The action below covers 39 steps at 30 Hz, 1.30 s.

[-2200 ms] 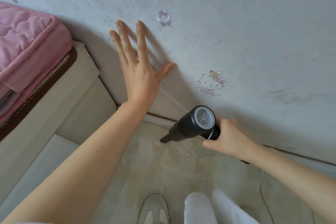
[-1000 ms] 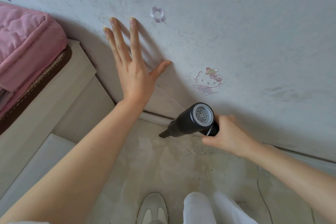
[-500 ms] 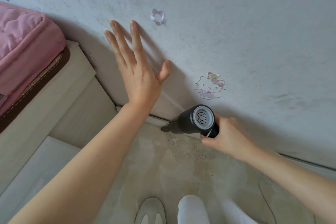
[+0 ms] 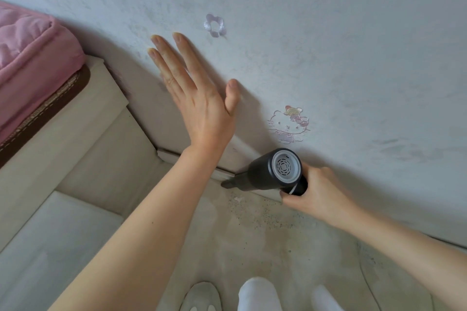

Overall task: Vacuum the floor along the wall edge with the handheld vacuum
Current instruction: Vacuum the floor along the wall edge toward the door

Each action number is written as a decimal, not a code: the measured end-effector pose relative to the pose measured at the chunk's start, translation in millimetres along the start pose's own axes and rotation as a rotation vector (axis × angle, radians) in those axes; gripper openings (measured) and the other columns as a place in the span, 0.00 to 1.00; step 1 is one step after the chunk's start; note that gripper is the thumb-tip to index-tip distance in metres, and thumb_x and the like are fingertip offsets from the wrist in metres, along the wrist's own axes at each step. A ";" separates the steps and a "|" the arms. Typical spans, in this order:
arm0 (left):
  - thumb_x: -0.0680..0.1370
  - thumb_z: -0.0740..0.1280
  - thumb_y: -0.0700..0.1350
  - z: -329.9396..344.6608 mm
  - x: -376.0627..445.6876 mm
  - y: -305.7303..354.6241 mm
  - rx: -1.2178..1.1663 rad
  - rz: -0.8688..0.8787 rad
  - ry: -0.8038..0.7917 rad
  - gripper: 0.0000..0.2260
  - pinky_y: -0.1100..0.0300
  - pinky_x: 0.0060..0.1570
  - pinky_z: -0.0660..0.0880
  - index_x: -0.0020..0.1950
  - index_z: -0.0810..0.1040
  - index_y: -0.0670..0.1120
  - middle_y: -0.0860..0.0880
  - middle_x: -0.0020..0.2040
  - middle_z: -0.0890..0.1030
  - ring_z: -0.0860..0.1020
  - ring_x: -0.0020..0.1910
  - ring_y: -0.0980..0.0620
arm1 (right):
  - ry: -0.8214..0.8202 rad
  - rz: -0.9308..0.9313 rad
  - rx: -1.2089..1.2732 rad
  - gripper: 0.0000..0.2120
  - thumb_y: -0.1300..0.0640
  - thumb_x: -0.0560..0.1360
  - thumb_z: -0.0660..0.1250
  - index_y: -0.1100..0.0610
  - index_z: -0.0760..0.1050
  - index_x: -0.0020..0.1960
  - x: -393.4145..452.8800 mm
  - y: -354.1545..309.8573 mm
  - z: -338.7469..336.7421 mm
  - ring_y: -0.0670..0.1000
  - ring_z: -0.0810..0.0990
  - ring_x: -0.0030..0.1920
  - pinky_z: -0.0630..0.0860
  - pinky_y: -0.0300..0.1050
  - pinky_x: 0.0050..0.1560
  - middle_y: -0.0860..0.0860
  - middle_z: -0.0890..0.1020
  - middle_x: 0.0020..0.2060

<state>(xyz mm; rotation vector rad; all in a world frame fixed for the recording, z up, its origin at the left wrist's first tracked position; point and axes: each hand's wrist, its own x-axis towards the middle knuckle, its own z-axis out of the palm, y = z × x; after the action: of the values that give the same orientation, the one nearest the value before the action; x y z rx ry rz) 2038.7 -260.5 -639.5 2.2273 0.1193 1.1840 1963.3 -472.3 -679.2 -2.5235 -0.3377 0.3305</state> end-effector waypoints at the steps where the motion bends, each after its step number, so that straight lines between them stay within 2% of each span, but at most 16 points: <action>1: 0.80 0.52 0.60 1.4 -2.3 4.4 -0.024 -0.029 0.000 0.39 0.39 0.76 0.46 0.75 0.50 0.27 0.23 0.74 0.47 0.46 0.76 0.26 | 0.003 -0.005 -0.010 0.14 0.48 0.61 0.69 0.33 0.67 0.37 -1.0 0.5 0.4 0.49 0.73 0.29 0.76 0.49 0.33 0.49 0.77 0.27; 3: 0.80 0.55 0.56 3.3 -7.3 19.2 -0.083 -0.144 -0.007 0.38 0.43 0.76 0.43 0.77 0.47 0.28 0.28 0.77 0.45 0.44 0.78 0.32 | -0.001 -0.010 -0.037 0.15 0.47 0.60 0.68 0.31 0.66 0.37 -5.8 1.9 0.1 0.50 0.76 0.30 0.77 0.49 0.33 0.48 0.77 0.27; 5: 0.79 0.53 0.58 3.6 -8.6 36.6 -0.147 -0.335 -0.016 0.39 0.47 0.76 0.42 0.78 0.43 0.33 0.35 0.79 0.42 0.42 0.79 0.40 | -0.016 -0.014 -0.052 0.13 0.43 0.58 0.66 0.30 0.65 0.38 -11.9 4.4 -1.5 0.50 0.78 0.31 0.77 0.50 0.33 0.46 0.77 0.28; 8: 0.80 0.49 0.59 7.3 -5.6 55.1 -0.277 -0.559 0.002 0.38 0.59 0.72 0.35 0.79 0.39 0.35 0.39 0.80 0.38 0.39 0.79 0.47 | -0.022 -0.016 -0.082 0.13 0.41 0.58 0.65 0.37 0.67 0.42 -25.0 9.3 -7.7 0.51 0.79 0.34 0.78 0.51 0.34 0.47 0.78 0.31; 10: 0.78 0.48 0.61 11.7 -2.8 61.0 -0.347 -0.593 0.013 0.40 0.67 0.68 0.32 0.78 0.37 0.34 0.38 0.79 0.37 0.37 0.79 0.46 | -0.029 -0.029 -0.118 0.15 0.44 0.61 0.68 0.42 0.69 0.46 -31.7 10.9 -11.2 0.52 0.79 0.35 0.77 0.50 0.35 0.48 0.80 0.33; 13: 0.74 0.44 0.64 17.8 -1.6 67.0 -0.366 -0.601 0.056 0.44 0.72 0.67 0.31 0.78 0.38 0.33 0.37 0.79 0.37 0.38 0.79 0.44 | -0.029 -0.033 -0.138 0.15 0.46 0.63 0.69 0.43 0.68 0.46 -38.4 14.2 -14.4 0.53 0.79 0.36 0.75 0.48 0.35 0.48 0.79 0.33; 20: 0.72 0.43 0.64 23.2 -0.4 69.2 -0.306 -0.641 0.103 0.44 0.55 0.77 0.41 0.79 0.39 0.36 0.40 0.80 0.39 0.39 0.79 0.46 | -0.016 -0.037 -0.138 0.16 0.43 0.63 0.67 0.45 0.70 0.49 -37.9 24.0 -18.4 0.51 0.79 0.35 0.75 0.48 0.34 0.48 0.80 0.34; 27: 0.73 0.45 0.64 28.7 -1.4 66.7 -0.319 -0.622 0.145 0.44 0.59 0.74 0.40 0.79 0.40 0.37 0.40 0.80 0.41 0.41 0.79 0.47 | -0.055 -0.031 -0.133 0.12 0.46 0.63 0.68 0.44 0.67 0.43 -35.2 29.4 -19.6 0.49 0.77 0.32 0.69 0.43 0.29 0.48 0.77 0.30; 30: 0.72 0.45 0.65 27.4 -1.6 65.7 -0.334 -0.605 0.132 0.45 0.62 0.72 0.38 0.79 0.40 0.36 0.40 0.80 0.40 0.40 0.79 0.47 | -0.060 -0.018 -0.126 0.13 0.47 0.63 0.69 0.45 0.69 0.44 -37.7 29.4 -21.1 0.49 0.77 0.32 0.71 0.45 0.30 0.48 0.78 0.31; 39: 0.72 0.45 0.67 22.6 -4.4 63.6 -0.289 -0.572 0.070 0.47 0.61 0.72 0.38 0.79 0.39 0.35 0.39 0.79 0.38 0.39 0.79 0.45 | -0.036 0.016 -0.080 0.11 0.48 0.62 0.69 0.44 0.68 0.40 -46.3 29.0 -21.8 0.52 0.77 0.31 0.74 0.48 0.31 0.49 0.78 0.30</action>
<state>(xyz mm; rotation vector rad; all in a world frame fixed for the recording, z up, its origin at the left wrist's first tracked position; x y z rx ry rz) 2041.2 -324.2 -617.2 1.7318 0.5394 0.8920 1931.4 -520.9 -670.5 -2.6023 -0.3516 0.3764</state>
